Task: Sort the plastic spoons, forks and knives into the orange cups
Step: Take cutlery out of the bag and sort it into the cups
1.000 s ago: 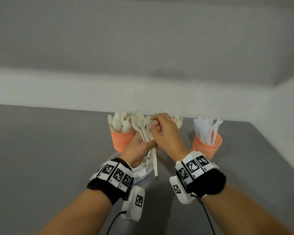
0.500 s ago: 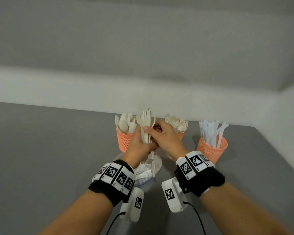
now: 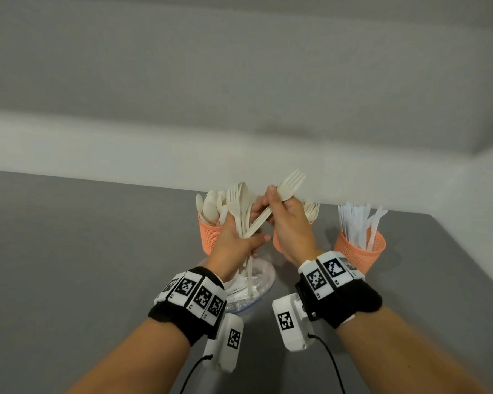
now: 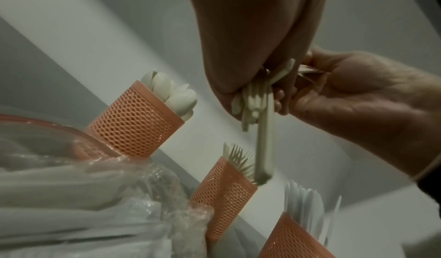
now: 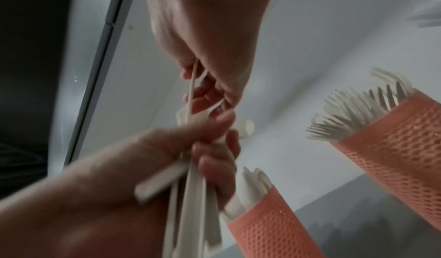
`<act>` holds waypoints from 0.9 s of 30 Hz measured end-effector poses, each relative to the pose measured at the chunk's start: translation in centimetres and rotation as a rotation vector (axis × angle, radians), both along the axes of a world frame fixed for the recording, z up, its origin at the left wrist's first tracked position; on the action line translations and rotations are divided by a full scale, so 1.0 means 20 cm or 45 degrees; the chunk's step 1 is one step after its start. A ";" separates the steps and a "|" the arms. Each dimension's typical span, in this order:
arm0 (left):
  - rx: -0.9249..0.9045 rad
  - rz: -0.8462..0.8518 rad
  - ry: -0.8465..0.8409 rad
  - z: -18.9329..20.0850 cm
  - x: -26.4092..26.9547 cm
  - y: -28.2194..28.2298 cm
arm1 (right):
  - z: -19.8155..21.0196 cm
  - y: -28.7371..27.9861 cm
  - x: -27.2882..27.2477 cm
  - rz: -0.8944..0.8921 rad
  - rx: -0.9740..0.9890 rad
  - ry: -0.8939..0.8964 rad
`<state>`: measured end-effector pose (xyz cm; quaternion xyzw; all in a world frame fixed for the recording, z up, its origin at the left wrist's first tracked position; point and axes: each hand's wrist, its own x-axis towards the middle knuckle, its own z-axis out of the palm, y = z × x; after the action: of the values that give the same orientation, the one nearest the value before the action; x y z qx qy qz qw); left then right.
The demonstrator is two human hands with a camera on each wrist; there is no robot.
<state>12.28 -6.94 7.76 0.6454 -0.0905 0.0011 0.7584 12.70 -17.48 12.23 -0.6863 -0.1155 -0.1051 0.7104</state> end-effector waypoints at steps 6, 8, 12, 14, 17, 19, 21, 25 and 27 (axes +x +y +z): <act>-0.066 0.065 0.153 -0.04 0.00 0.04 | 0.09 -0.05 0.06 -0.017 0.173 0.017; -0.057 0.105 0.172 -0.04 0.01 0.05 | 0.09 -0.06 0.05 -0.028 0.088 0.023; -0.053 0.175 0.107 -0.02 0.01 0.04 | 0.02 -0.03 -0.01 0.067 -0.294 0.053; -0.013 0.220 0.020 0.00 0.01 0.02 | -0.01 0.00 -0.04 0.115 -0.368 0.032; 0.015 0.284 -0.021 -0.01 0.03 -0.01 | -0.04 0.06 -0.05 0.067 -0.612 -0.182; 0.121 0.367 -0.074 -0.02 0.03 -0.02 | -0.03 0.10 -0.05 -0.046 -0.716 -0.303; 0.233 0.402 -0.194 -0.02 0.02 -0.02 | -0.03 0.11 -0.03 -0.124 -0.735 -0.338; 0.145 0.321 -0.179 -0.01 -0.02 -0.02 | -0.04 0.08 -0.01 -0.074 -0.674 -0.271; 0.028 0.256 -0.118 0.00 -0.03 -0.01 | -0.03 0.05 0.00 -0.007 -0.642 -0.215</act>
<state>11.72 -7.10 7.69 0.6588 -0.0603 0.1061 0.7423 12.74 -16.44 11.55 -0.8308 -0.1949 -0.1318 0.5044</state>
